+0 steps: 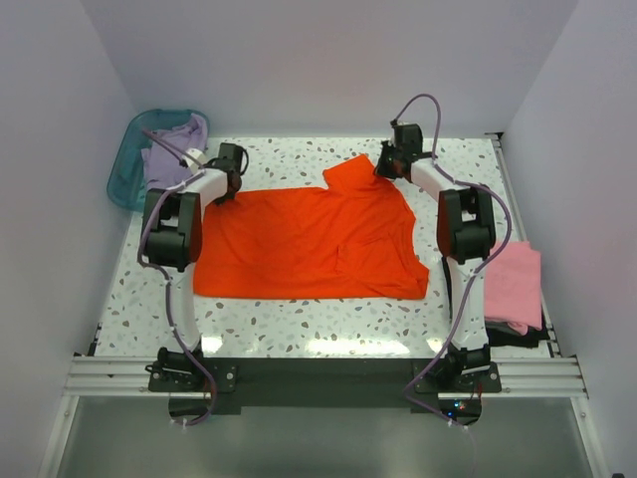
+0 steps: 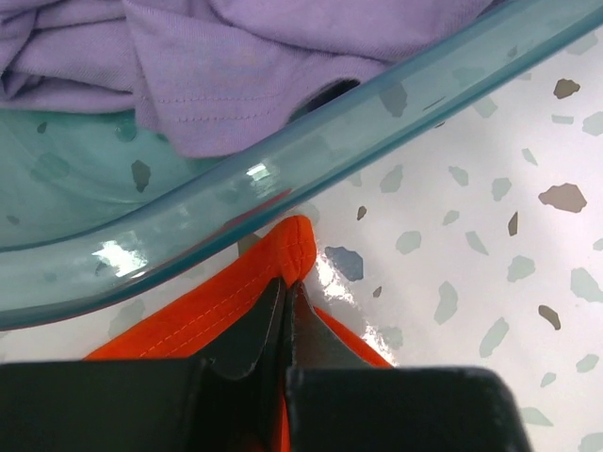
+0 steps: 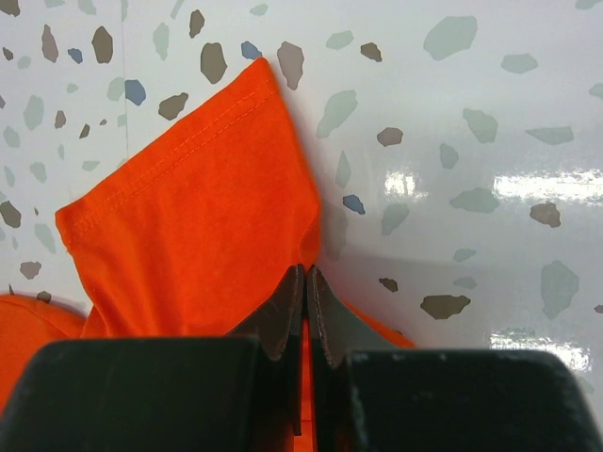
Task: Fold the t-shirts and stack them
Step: Fold the tshirt
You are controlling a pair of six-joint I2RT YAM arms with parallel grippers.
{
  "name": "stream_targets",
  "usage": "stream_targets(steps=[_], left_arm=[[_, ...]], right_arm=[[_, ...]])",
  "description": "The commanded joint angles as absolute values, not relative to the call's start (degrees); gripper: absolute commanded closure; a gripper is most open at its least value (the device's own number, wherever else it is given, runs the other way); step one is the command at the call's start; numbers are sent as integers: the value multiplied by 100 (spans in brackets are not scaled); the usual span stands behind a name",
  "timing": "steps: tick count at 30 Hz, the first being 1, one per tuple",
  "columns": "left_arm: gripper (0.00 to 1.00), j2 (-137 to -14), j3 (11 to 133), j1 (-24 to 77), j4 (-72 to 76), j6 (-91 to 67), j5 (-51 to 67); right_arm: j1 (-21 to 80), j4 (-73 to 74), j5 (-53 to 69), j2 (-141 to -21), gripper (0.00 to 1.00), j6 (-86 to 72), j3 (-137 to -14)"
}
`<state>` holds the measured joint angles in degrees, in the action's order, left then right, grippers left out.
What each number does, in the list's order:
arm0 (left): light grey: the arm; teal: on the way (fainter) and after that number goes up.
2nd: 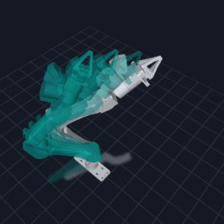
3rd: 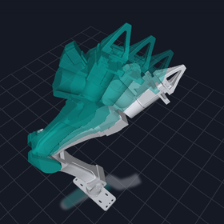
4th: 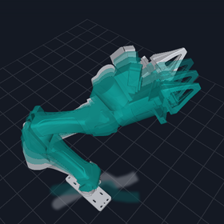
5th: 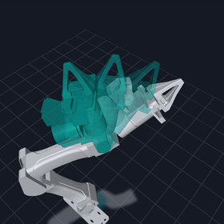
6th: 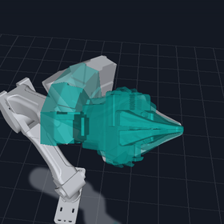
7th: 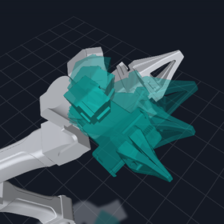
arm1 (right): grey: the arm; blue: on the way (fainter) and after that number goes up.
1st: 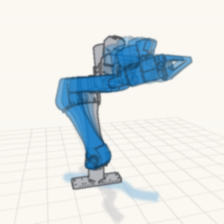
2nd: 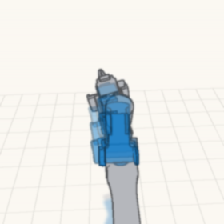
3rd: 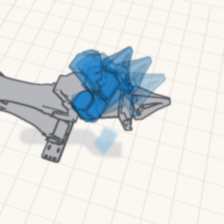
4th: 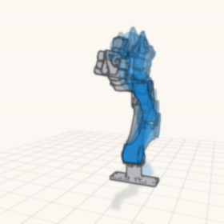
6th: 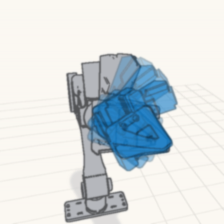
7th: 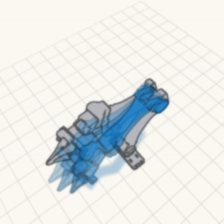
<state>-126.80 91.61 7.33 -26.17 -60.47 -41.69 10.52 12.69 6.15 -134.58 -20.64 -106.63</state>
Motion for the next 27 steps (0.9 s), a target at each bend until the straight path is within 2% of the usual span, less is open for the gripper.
stream_targets(steps=[1,12,16,27], left_arm=[[100,-12235,8886,677,-2259,-5924,-4043],[100,-11435,7832,607,-1284,-5616,-3674],[96,-11189,7507,528,-1073,-5564,-3577],[91,-10504,6813,457,-572,-5344,-3358]], right_arm=[[1020,914,607,-12947,100,-2127,-10608],[1011,660,527,-12139,100,-2127,-10029],[1002,589,475,-11778,100,-2127,-9765],[1002,115,396,-10609,100,-2285,-8210]])
